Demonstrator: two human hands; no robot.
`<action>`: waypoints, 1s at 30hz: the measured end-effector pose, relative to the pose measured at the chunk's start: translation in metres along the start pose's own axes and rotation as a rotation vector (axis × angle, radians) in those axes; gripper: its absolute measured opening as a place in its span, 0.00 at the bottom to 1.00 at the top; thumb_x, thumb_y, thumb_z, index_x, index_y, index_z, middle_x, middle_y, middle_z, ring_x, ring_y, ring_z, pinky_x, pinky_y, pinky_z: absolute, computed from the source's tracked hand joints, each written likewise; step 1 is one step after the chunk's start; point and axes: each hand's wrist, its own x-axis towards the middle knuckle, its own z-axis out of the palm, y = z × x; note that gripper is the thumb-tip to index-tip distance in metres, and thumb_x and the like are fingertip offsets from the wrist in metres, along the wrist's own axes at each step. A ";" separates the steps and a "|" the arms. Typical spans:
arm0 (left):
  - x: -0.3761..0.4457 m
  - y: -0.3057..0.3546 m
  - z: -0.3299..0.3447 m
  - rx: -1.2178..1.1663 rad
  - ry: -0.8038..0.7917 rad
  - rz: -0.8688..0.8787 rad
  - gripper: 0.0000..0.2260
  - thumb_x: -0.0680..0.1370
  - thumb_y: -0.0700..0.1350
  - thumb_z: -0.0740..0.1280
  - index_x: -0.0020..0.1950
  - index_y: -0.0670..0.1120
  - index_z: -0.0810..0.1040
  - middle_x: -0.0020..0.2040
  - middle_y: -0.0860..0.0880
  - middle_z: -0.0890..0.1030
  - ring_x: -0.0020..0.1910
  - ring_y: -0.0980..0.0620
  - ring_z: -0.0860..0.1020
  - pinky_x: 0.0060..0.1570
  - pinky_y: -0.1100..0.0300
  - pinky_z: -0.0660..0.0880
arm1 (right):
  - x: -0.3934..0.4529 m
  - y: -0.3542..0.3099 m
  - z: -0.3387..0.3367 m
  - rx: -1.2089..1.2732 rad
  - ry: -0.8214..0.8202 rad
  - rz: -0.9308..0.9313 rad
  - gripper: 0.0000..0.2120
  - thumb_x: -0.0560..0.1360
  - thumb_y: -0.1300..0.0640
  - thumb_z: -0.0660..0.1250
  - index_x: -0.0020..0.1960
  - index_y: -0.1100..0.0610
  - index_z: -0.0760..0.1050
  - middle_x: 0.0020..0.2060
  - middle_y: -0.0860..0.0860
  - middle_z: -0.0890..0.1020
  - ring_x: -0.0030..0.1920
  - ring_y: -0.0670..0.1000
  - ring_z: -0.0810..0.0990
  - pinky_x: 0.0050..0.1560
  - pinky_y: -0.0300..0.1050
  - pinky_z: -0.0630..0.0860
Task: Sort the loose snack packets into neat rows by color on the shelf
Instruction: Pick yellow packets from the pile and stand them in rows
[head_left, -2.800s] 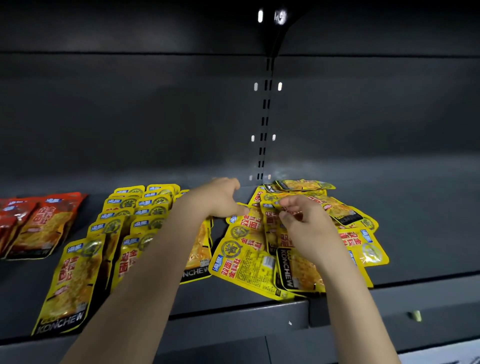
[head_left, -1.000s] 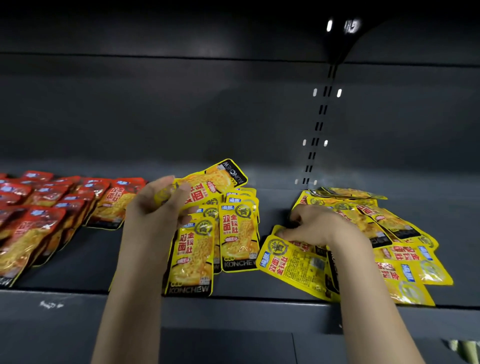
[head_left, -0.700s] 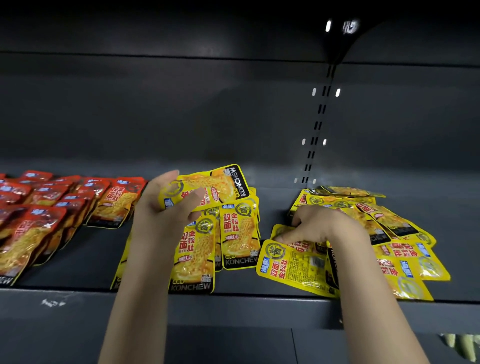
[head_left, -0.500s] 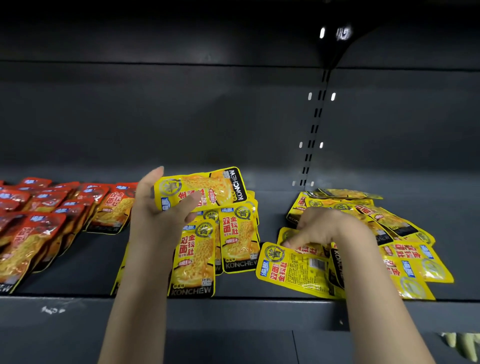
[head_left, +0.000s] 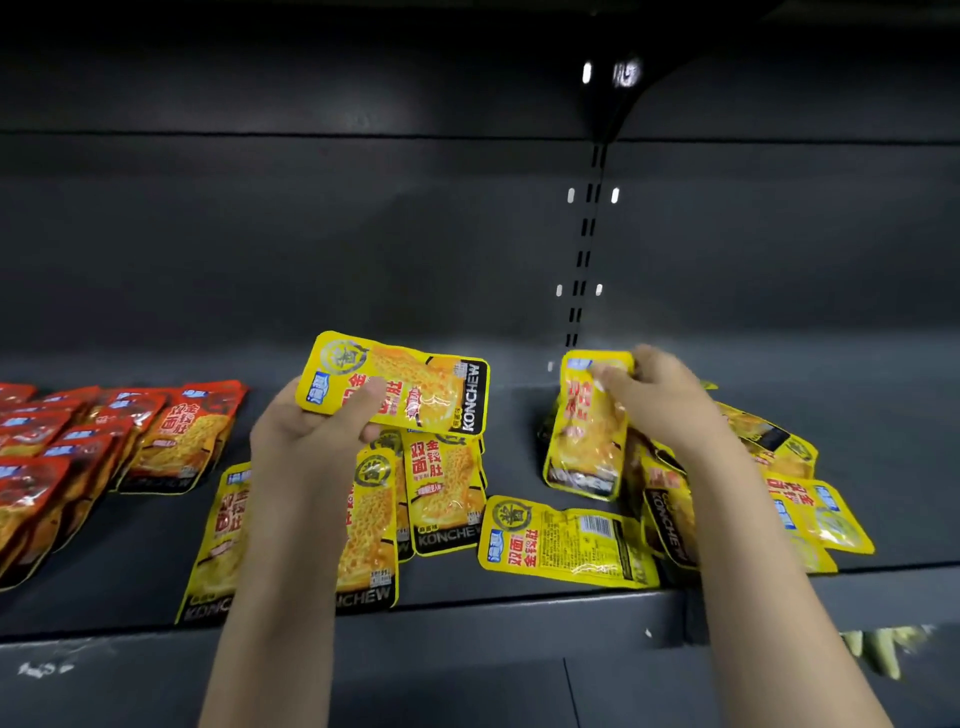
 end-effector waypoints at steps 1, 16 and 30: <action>-0.001 0.000 0.000 0.000 0.006 -0.003 0.04 0.74 0.44 0.71 0.40 0.48 0.80 0.28 0.55 0.76 0.32 0.54 0.72 0.44 0.54 0.70 | 0.001 0.000 0.001 0.074 0.088 -0.010 0.16 0.79 0.48 0.61 0.36 0.56 0.63 0.31 0.49 0.68 0.33 0.50 0.67 0.33 0.46 0.62; -0.006 0.000 -0.014 -0.038 0.058 -0.044 0.17 0.75 0.48 0.69 0.29 0.48 0.68 0.32 0.44 0.63 0.31 0.47 0.61 0.34 0.56 0.60 | -0.022 -0.015 0.033 0.910 0.133 0.102 0.11 0.74 0.50 0.69 0.36 0.52 0.71 0.31 0.53 0.73 0.33 0.52 0.70 0.39 0.51 0.70; 0.005 0.012 -0.056 -0.241 0.221 -0.256 0.20 0.76 0.51 0.67 0.66 0.46 0.74 0.56 0.50 0.82 0.48 0.50 0.82 0.38 0.57 0.79 | -0.036 -0.043 0.109 0.277 -0.132 0.042 0.21 0.71 0.46 0.72 0.33 0.57 0.65 0.27 0.51 0.67 0.29 0.50 0.64 0.32 0.44 0.61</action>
